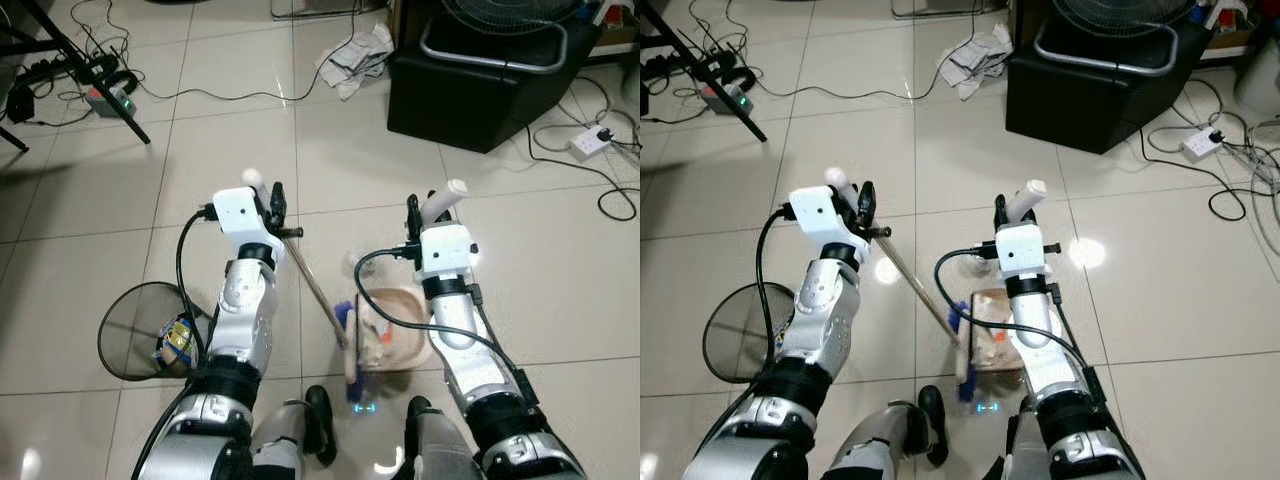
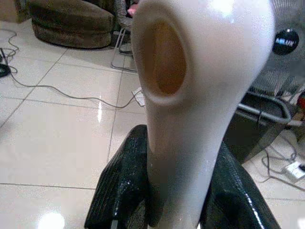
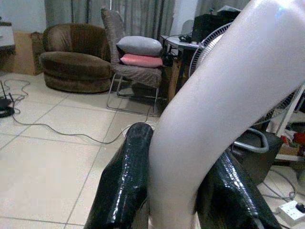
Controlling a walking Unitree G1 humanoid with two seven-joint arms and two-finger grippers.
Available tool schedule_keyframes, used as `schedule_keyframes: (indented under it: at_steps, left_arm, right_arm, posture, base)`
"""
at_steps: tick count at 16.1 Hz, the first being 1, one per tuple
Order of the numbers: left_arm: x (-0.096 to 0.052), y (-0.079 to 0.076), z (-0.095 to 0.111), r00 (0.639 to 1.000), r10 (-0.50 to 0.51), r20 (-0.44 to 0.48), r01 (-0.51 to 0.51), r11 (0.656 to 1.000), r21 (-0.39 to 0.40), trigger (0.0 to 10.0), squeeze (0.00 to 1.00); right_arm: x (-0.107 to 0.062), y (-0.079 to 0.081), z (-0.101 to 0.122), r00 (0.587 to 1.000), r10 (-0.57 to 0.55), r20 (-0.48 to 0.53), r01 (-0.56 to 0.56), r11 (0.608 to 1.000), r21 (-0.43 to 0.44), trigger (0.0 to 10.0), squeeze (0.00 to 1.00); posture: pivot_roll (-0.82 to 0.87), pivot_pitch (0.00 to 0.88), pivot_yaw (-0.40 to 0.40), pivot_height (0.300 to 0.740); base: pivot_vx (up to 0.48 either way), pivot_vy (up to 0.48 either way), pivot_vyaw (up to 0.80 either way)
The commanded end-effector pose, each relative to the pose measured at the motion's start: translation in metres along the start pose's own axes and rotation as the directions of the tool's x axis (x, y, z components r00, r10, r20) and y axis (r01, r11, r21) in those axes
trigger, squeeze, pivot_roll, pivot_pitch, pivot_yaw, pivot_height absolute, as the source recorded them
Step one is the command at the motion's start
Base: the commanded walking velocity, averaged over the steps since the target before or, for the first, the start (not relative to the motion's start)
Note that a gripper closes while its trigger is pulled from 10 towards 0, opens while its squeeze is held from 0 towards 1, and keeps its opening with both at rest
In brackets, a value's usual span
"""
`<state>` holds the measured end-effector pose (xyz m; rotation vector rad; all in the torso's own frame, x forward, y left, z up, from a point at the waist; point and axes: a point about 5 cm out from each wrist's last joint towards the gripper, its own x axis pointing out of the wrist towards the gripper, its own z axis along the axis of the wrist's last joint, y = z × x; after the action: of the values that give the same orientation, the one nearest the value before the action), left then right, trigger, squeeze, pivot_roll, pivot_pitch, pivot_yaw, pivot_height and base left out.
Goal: Sweep floor
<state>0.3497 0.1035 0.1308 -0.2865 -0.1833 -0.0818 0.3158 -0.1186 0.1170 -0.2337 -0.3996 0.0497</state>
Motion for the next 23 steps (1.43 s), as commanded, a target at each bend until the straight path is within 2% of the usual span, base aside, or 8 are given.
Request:
schedule_keyframes:
  at_steps: [1, 4, 9, 14, 16, 19, 21, 23]
  left_arm:
    - [-0.002, -0.003, -0.006, 1.000, -0.009, -0.025, 0.007, 0.998, -0.068, 10.0, 0.00]
    - [0.006, -0.021, 0.012, 0.986, -0.165, 0.037, 0.169, 0.969, -0.181, 10.0, 0.00]
    - [0.007, -0.019, 0.029, 0.914, -0.401, 0.065, 0.405, 0.911, -0.078, 10.0, 0.00]
    - [0.015, -0.005, 0.077, 0.765, -0.643, 0.047, 0.639, 0.765, 0.079, 10.0, 0.00]
    - [0.019, -0.003, 0.089, 0.745, -0.664, 0.064, 0.661, 0.747, 0.071, 10.0, 0.00]
    - [0.026, 0.000, 0.131, 0.663, -0.738, 0.123, 0.745, 0.667, -0.014, 10.0, 0.00]
    - [0.032, 0.009, 0.147, 0.663, -0.736, 0.136, 0.743, 0.669, -0.003, 10.0, 0.00]
    - [0.040, 0.028, 0.158, 0.706, -0.699, 0.111, 0.690, 0.715, 0.111, 10.0, 0.00]
  right_arm:
    - [0.001, 0.006, 0.005, 0.999, 0.013, 0.032, -0.014, 1.000, 0.027, 10.0, 0.00]
    - [0.002, -0.001, 0.005, 0.999, 0.000, 0.038, -0.001, 0.999, 0.038, 10.0, 0.00]
    - [-0.007, -0.019, -0.003, 0.997, -0.077, 0.010, 0.077, 0.996, 0.046, 10.0, 0.00]
    - [-0.013, -0.032, -0.007, 0.990, -0.141, 0.001, 0.141, 0.989, 0.055, 10.0, 0.00]
    - [-0.014, -0.032, -0.007, 0.989, -0.147, 0.002, 0.147, 0.987, 0.061, 10.0, 0.00]
    - [-0.018, -0.034, -0.007, 0.988, -0.153, 0.002, 0.153, 0.986, 0.069, 10.0, 0.00]
    - [-0.020, -0.036, -0.008, 0.987, -0.162, -0.002, 0.162, 0.984, 0.072, 10.0, 0.00]
    - [-0.021, -0.038, -0.008, 0.986, -0.167, -0.001, 0.166, 0.983, 0.082, 10.0, 0.00]
  posture:
    - [0.05, 0.238, 0.113, 0.740]
    - [0.04, 0.198, 0.110, 0.740]
    - [0.04, 0.160, 0.112, 0.740]
    - [0.05, 0.141, 0.125, 0.740]
    - [0.06, 0.139, 0.126, 0.740]
    - [0.07, 0.134, 0.133, 0.740]
    - [0.07, 0.131, 0.138, 0.740]
    - [0.07, 0.127, 0.140, 0.740]
  base:
    - [0.000, 0.000, 0.00]
    - [0.000, 0.000, 0.00]
    - [0.000, 0.000, 0.00]
    - [0.000, 0.000, 0.00]
    - [0.000, 0.000, 0.00]
    - [0.000, 0.000, 0.00]
    - [0.000, 0.000, 0.00]
    - [0.000, 0.000, 0.00]
